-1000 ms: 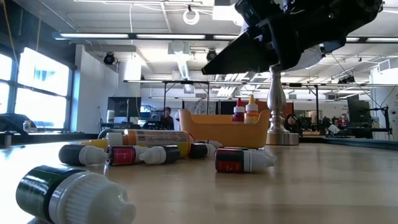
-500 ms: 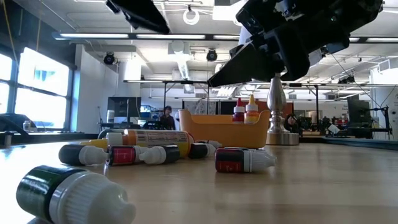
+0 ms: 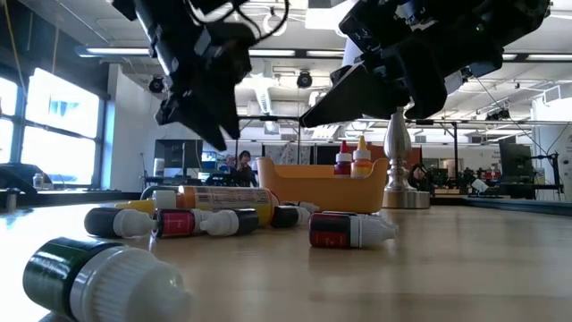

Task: Pick & Place food coloring
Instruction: Put the large green food coloring bottle into the yellow container

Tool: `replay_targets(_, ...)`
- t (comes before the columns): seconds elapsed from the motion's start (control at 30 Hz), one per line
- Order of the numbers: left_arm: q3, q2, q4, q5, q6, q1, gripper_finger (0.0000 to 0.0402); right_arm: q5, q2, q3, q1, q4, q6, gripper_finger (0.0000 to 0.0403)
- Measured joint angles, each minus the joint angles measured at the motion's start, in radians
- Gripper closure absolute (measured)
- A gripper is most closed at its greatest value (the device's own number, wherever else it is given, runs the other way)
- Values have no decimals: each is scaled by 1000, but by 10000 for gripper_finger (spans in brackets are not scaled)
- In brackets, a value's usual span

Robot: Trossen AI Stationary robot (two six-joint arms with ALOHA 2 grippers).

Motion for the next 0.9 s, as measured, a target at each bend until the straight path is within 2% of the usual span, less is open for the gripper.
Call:
replay_targets(0.17,-1,47,-30,40,-1,45,238,0,0,0,0,-7,-1,270)
replay_targets(0.47,0,123,-2,135,-63,36,238,0,0,0,0,-12,-2,269)
replay_targets(0.9,2,186,24,133,-82,37,238,0,0,0,0,-12,-35,269)
